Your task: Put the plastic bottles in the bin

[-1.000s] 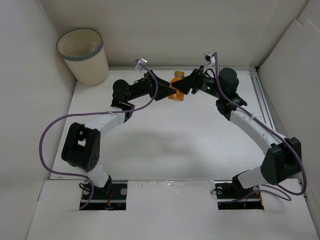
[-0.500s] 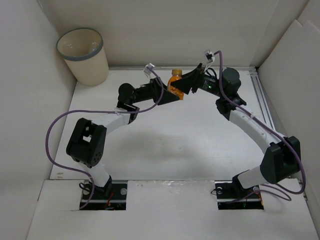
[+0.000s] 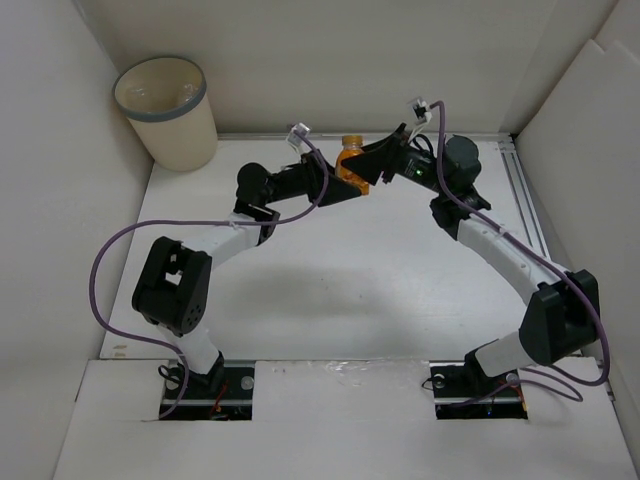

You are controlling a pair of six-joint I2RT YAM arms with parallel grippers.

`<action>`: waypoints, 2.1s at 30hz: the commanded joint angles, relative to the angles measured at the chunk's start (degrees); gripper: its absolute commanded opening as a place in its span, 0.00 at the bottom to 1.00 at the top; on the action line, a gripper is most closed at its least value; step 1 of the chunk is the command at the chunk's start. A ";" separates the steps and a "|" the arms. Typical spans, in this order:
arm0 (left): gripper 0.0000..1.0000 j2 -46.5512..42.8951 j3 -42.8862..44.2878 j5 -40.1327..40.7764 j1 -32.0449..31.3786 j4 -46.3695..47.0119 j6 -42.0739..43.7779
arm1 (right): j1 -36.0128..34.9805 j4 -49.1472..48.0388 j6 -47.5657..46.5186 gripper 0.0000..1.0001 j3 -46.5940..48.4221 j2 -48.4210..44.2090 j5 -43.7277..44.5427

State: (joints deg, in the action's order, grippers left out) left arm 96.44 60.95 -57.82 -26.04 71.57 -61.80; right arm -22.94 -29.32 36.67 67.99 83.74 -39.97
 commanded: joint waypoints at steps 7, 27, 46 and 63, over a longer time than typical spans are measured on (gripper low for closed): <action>0.00 -2.31 6.29 10.36 1.78 -7.58 5.81 | 0.96 -4.34 0.95 1.00 -0.40 -4.55 -2.75; 0.00 25.97 73.24 48.50 32.36 -67.53 26.30 | 5.54 16.66 -2.74 1.00 -9.62 -15.89 21.07; 1.00 37.59 83.02 52.91 42.21 -64.28 25.67 | -1.93 23.34 -8.97 1.00 -9.10 -21.08 18.69; 1.00 26.03 75.48 42.01 38.45 -69.18 39.19 | -6.15 41.87 -16.44 1.00 1.70 -19.23 36.51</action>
State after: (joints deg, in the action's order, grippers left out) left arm 133.16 139.15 -10.68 15.42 3.95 -30.39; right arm -27.00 6.68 24.47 63.94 64.64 -11.40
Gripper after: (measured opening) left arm 0.997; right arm 0.999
